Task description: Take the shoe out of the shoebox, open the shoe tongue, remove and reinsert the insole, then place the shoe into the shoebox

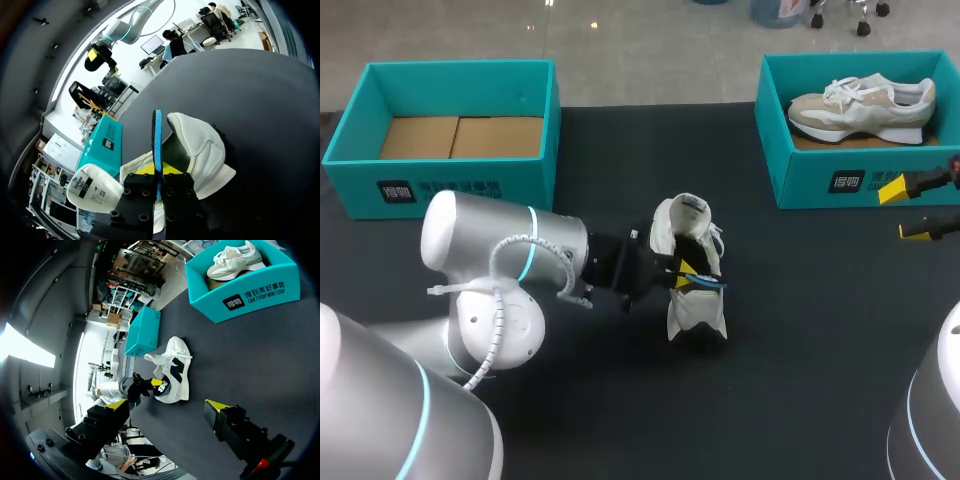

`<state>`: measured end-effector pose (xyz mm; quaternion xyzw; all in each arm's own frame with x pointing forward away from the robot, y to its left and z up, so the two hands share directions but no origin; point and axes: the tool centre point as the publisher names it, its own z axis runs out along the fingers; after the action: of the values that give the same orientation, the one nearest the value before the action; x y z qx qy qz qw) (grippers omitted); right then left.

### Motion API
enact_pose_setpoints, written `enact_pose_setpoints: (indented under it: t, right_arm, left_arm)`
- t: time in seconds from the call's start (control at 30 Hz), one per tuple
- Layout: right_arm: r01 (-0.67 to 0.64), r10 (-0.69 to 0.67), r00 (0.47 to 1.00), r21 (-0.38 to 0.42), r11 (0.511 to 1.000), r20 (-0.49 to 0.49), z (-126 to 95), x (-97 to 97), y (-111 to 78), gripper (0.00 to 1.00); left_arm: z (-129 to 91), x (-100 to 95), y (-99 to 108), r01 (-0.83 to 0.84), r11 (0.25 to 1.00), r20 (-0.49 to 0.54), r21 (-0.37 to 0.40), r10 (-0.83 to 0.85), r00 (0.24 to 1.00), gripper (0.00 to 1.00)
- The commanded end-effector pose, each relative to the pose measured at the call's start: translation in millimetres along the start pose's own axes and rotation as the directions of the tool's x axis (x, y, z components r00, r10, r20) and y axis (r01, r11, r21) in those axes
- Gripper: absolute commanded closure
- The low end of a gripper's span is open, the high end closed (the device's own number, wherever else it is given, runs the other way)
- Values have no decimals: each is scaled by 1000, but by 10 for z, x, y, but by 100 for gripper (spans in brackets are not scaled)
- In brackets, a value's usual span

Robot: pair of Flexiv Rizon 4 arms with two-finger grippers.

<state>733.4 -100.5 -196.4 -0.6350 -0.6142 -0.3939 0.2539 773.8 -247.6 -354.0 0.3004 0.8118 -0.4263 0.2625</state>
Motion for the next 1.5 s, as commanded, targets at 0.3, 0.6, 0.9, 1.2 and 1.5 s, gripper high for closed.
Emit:
enact_pose_setpoints:
  t: [0.3,0.6,0.9,1.2,1.5]
  right_arm:
    - [-2,2,1000,-1,1000,3,0,6,-11,0]
    - [-2,2,1000,-1,1000,3,0,6,-11,0]
    - [-2,2,1000,-1,1000,3,0,6,-11,0]
    - [-2,2,1000,-1,1000,3,0,6,-11,0]
    - [-2,2,1000,-1,1000,3,0,6,-11,0]
  left_arm:
    - [-75,-12,-86,37,999,18,-7,-37,999,57]
    - [-11,11,-134,36,999,-3,21,-36,999,93]
    - [74,6,72,9,1000,-21,-23,-10,1000,100]
    - [35,-7,93,21,999,-15,-27,-22,1000,69]
    - [-104,-32,-71,12,1000,8,4,-12,1000,63]
